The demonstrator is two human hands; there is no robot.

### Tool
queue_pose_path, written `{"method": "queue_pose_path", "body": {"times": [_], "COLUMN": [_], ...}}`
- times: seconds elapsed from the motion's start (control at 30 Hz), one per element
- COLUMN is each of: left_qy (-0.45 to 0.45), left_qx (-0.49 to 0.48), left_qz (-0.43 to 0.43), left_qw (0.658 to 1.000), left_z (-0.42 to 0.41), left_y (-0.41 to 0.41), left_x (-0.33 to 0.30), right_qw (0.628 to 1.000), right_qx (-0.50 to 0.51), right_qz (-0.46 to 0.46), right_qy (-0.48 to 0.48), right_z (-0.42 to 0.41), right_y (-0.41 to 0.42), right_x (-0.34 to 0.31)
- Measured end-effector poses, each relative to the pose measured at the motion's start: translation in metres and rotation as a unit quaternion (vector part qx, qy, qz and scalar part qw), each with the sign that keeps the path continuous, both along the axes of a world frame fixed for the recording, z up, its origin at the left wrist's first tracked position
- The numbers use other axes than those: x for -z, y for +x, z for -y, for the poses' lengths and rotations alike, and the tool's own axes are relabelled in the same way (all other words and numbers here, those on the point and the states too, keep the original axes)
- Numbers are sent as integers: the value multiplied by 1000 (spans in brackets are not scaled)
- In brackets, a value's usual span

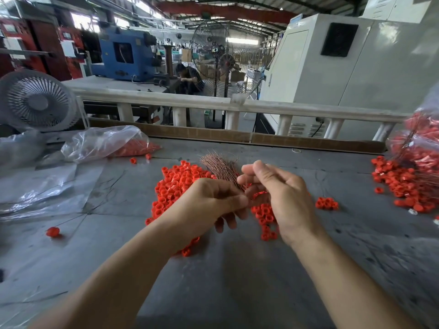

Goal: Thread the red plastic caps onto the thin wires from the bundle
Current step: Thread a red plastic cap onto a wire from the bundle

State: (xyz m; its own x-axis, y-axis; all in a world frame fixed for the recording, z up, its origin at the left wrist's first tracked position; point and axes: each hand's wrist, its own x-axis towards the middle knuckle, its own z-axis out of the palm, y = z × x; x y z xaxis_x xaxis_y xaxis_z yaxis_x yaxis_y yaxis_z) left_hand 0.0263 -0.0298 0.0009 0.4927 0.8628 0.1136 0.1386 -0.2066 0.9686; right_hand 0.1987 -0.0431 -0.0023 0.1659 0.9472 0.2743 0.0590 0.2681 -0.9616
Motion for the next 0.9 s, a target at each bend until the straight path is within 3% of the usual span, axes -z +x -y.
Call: {"method": "queue_pose_path", "body": {"times": [0.37,0.47,0.57,0.63,0.73,0.9], "left_qy": [11,89,193,217,223,198], "left_qx": [56,-53,-238,-307,-314,-251], "left_qz": [-120,-137,-191,-231,-292,-352], "left_qw": [991,985,933,897,875,880], "left_z": [4,-3,-16,-22,-27,-20], "left_y": [1,-3,-16,-28,-36,-28], "left_x": [1,0,-1,-2,0,4], "right_qw": [990,987,988,988,989,992], "right_qx": [43,39,35,33,29,24], "right_qz": [-130,-141,-127,-119,-105,-79], "right_qy": [-32,-59,-77,-91,-103,-101], "right_z": [-2,-2,-3,-4,-5,-5], "right_y": [5,4,5,4,4,3], "right_x": [-5,-4,-1,1,3,5]}}
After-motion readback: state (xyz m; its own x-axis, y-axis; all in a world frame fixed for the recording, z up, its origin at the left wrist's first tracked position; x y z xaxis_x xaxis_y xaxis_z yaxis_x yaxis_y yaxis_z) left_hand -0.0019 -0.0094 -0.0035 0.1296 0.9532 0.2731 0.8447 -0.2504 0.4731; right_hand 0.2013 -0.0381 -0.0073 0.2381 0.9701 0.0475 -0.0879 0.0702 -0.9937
